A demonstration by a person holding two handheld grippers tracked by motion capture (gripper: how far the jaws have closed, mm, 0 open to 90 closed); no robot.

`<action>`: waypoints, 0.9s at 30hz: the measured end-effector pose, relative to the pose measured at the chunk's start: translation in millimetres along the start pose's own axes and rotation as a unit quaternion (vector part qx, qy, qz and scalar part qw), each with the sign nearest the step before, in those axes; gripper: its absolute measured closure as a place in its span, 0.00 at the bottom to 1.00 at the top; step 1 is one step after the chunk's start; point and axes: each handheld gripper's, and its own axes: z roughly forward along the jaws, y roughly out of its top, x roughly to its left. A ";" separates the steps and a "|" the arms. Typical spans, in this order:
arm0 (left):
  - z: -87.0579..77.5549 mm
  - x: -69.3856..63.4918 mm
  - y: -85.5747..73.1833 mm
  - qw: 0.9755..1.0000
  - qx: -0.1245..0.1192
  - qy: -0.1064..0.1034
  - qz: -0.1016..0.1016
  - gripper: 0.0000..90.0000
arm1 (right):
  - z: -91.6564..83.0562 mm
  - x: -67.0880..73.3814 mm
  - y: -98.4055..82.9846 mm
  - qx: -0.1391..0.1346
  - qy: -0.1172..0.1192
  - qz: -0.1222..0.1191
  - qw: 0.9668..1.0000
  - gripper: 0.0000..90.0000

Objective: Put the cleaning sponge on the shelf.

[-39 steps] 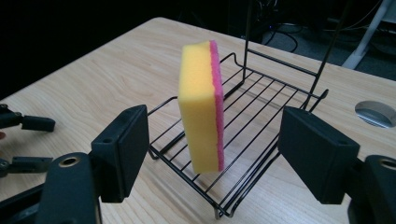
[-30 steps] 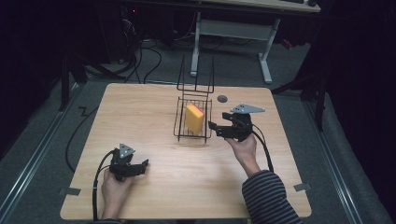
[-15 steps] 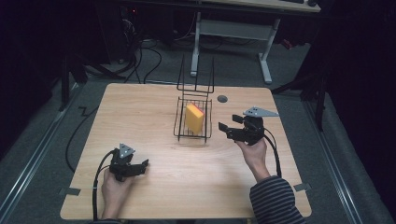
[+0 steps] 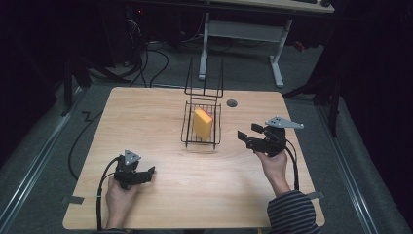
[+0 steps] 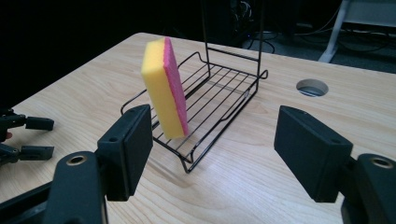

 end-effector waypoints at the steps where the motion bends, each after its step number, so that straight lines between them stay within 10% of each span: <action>1: 0.0 0.0 0.0 1.000 0.000 0.000 0.000 0.23 | -1.8 -1.1 -1.3 -0.002 -0.001 0.000 1.000 0.32; 27: 0.0 -0.1 0.0 1.000 0.000 0.000 0.000 0.23 | -25.4 -20.7 -36.7 -0.016 -0.021 0.033 0.999 0.33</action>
